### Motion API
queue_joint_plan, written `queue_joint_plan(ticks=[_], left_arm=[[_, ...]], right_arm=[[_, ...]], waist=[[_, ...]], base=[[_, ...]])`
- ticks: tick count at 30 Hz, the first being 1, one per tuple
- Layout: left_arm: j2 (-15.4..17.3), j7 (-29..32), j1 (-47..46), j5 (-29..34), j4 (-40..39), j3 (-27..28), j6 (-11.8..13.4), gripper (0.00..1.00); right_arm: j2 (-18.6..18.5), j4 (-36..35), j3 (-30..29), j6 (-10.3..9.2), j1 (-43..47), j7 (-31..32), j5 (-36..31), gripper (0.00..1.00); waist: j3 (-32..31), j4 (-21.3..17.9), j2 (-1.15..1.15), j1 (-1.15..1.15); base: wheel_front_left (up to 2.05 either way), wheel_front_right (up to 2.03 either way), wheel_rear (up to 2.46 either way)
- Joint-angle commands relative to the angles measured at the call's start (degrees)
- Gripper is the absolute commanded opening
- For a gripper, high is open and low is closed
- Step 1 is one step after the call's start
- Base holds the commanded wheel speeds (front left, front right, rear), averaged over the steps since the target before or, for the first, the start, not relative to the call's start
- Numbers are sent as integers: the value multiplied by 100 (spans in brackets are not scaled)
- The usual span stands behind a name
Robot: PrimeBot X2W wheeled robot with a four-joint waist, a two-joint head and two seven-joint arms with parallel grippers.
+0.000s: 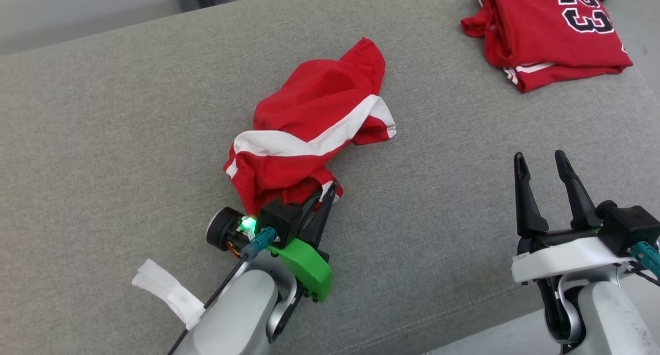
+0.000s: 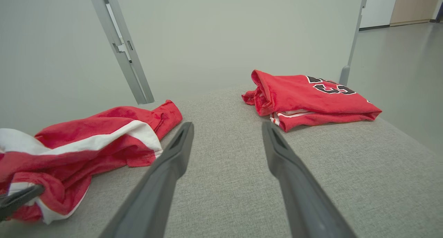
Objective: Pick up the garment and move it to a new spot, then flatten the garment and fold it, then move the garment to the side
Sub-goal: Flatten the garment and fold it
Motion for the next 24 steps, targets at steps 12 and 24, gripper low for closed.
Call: queue_joint_plan(ticks=[12,24], left_arm=[[62,0,544,62,-1867,395,292,0],[665,0,2145,-65,-2103,1201,639,0]], right_arm=[[-64,2,-224,-10,265,1,-112,100],[-112,16,-242,-10,268,1,-156,100]], waist=[[-484,1007,0,0],[-559,1601,0,0]], base=[[0,0,0],[0,0,0]])
